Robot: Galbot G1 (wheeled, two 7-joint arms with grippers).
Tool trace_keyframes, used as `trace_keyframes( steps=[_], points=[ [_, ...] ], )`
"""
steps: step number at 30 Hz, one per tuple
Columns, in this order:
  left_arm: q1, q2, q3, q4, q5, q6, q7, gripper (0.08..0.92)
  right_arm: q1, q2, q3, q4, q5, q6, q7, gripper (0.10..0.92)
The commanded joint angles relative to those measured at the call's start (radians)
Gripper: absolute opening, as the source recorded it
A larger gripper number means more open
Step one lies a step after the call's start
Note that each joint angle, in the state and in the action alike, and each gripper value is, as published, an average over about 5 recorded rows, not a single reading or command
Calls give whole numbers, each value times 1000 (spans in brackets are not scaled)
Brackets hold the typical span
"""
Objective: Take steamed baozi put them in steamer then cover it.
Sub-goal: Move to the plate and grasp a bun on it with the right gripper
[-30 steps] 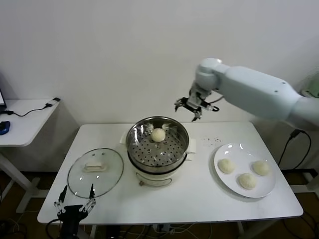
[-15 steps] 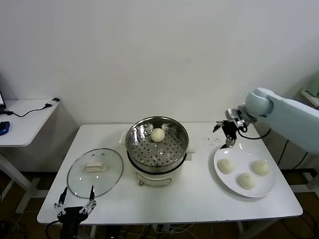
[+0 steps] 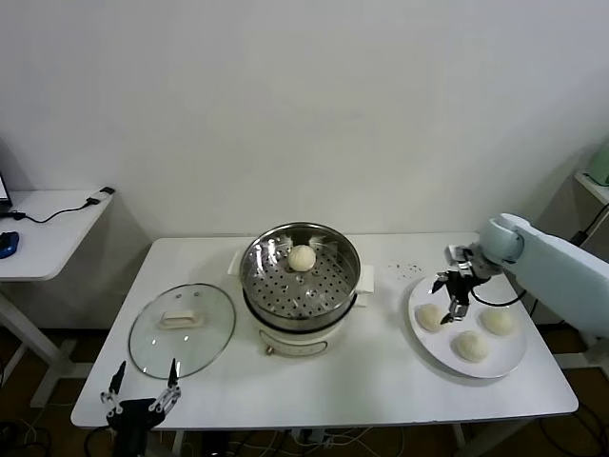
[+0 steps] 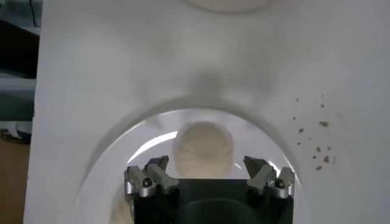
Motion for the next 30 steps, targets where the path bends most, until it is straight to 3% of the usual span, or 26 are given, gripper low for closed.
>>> trace_keyframes(
  steps=[1,10,20,30],
  points=[
    [1,-1,-1,2,-1,-2,0,823,-72,75,62,-125,-69,23,-5,823],
    [1,-5,-1,8,1,-1,-2,823,-64,105,57,-152,-67,40,-8,816],
    [2,-6,0,8,7,-1,-4,823,-47,97,46,-147,-34,46,-17,719],
    [8,-3,0,1,6,-2,-5,823,250,23,-185,-63,203,20,-26,713]
  ],
)
